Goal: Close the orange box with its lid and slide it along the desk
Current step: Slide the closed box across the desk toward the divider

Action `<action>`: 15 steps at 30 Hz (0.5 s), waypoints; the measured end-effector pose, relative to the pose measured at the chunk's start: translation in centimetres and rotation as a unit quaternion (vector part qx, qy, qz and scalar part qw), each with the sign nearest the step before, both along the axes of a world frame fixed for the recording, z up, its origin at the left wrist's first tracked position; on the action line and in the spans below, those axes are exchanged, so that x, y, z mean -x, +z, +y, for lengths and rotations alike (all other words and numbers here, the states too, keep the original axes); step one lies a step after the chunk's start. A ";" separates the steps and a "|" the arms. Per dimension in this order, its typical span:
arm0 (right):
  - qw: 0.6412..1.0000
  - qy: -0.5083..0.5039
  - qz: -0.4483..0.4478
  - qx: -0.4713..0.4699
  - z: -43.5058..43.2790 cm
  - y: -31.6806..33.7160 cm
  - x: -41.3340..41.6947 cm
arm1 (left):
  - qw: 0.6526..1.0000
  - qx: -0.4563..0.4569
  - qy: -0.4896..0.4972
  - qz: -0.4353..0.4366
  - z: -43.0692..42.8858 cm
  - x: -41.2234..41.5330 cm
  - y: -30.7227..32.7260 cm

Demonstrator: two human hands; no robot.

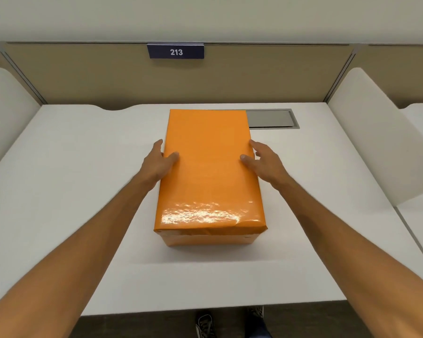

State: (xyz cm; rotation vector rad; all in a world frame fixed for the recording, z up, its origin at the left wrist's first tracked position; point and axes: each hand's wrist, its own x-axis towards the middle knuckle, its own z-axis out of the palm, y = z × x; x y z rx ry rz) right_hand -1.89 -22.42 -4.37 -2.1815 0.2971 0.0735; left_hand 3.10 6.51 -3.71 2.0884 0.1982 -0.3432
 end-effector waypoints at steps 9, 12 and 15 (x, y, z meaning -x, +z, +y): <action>0.993 0.062 0.002 0.099 -0.3 0.6 -6.4 | 0.998 -0.050 -0.016 -0.041 -0.5 -5.3 -0.1; 0.991 0.066 -0.003 0.120 -0.5 0.6 -7.6 | 0.998 -0.024 0.004 -0.055 -0.3 -6.3 -0.3; 0.990 0.059 -0.002 0.127 -0.7 0.1 -8.1 | 0.999 0.007 0.013 -0.039 0.0 -6.9 -1.0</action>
